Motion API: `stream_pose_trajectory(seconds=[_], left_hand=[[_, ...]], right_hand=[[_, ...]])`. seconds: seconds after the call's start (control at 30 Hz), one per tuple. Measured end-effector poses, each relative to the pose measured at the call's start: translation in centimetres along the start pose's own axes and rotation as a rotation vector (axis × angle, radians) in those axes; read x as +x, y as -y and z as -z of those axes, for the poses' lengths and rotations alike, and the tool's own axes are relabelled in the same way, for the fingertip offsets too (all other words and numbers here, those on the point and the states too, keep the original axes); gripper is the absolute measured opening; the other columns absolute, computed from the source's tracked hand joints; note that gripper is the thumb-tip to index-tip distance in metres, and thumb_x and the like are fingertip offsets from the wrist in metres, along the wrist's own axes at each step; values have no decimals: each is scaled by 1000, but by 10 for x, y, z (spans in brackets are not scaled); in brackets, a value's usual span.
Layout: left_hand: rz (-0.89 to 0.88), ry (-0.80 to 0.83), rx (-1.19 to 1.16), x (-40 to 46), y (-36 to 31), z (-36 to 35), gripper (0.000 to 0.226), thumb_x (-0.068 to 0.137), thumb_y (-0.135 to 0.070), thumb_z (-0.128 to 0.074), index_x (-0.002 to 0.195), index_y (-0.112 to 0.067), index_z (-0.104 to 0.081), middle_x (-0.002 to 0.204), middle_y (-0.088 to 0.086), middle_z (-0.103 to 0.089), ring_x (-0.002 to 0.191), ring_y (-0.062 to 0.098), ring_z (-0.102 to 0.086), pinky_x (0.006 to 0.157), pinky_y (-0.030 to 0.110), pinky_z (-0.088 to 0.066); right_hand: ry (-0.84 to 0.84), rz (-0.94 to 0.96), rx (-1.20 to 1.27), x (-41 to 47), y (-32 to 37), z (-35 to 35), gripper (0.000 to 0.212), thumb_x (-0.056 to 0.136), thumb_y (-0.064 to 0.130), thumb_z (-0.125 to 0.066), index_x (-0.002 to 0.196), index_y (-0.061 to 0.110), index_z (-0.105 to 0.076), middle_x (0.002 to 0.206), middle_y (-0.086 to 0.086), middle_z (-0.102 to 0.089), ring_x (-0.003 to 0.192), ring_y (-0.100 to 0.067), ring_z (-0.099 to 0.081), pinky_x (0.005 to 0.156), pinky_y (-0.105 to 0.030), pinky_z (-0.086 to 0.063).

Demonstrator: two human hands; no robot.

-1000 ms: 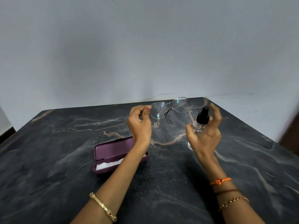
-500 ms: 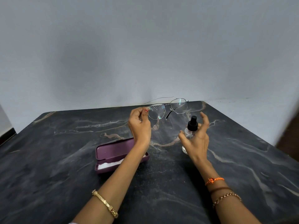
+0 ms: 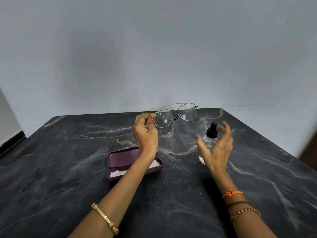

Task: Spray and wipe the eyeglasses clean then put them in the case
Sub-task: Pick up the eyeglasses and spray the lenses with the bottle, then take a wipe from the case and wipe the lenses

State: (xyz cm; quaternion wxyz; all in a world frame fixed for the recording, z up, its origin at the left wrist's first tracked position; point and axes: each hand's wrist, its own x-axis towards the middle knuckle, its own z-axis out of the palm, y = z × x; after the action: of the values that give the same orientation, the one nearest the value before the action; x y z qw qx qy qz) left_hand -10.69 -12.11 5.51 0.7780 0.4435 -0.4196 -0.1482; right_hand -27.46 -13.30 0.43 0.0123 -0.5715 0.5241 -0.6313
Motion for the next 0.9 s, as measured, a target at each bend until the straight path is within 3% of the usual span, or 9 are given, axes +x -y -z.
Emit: stream_pose_trajectory(seconds=[0.13,0.23,0.3,0.37,0.43,0.5,0.63,0.73,0.9], left_hand=[[-61,-152,-15,14,-1,39,13,90,-7,-48,91,-5,-60,87,-10,-51,78,-6,-54,72,7,-44],[-140,-290,-19,26,0,73,12,91,-7,-46,92,-9,-57,88,-11,-50,78,-10,-55,74,7,-44],[-173,-326,-10,31,3,95,13,90,-5,-44,92,-8,-56,89,-12,-49,79,-9,-56,76,8,-44],[-189,-349,13,34,8,110,15,87,-7,-43,90,-6,-58,88,-12,-49,79,-5,-56,76,8,-43],[-186,-361,20,34,12,121,15,85,-12,-42,88,-11,-57,86,-11,-50,78,-4,-56,75,8,-42],[-179,-349,16,33,15,126,14,84,-13,-43,87,-13,-57,86,-11,-50,76,-5,-56,74,8,-43],[-163,-294,28,29,18,126,19,85,-15,-44,86,-6,-60,86,-11,-49,77,-7,-55,74,7,-42],[-141,-266,37,26,20,125,15,87,-12,-45,85,-8,-59,87,-11,-50,77,-7,-54,73,6,-42],[-158,-241,66,22,21,122,13,85,-13,-45,83,-14,-58,84,-13,-50,76,-6,-53,73,6,-41]], right_hand=[[-282,182,-92,9,8,8,68,67,45,-58,123,16,-33,120,-4,-31,110,-23,-35,91,-41,-29],[-344,367,-43,9,26,12,44,72,30,-60,109,10,-45,109,-8,-39,100,-24,-40,86,-26,-28],[-165,476,-43,6,47,9,19,76,19,-57,93,10,-56,94,-12,-58,88,-25,-53,75,-22,-32],[261,452,-120,5,71,5,8,78,16,-58,82,14,-64,77,-3,-67,74,-24,-62,60,-25,-38],[738,344,-330,3,90,-5,9,79,22,-59,83,22,-67,79,5,-68,79,-20,-64,62,-27,-44],[1022,300,-496,-2,100,-21,12,80,27,-60,85,25,-70,88,5,-70,86,-19,-64,70,-30,-48],[1039,239,-591,-20,108,-46,7,76,26,-64,77,20,-68,82,-1,-68,85,-22,-64,65,-29,-41],[997,256,-712,-25,106,-50,27,74,35,-68,67,16,-51,80,-3,-58,81,-26,-60,65,-30,-37],[987,238,-775,-33,104,-51,41,72,50,-68,86,12,-59,91,-7,-63,90,-28,-62,67,-30,-37]])
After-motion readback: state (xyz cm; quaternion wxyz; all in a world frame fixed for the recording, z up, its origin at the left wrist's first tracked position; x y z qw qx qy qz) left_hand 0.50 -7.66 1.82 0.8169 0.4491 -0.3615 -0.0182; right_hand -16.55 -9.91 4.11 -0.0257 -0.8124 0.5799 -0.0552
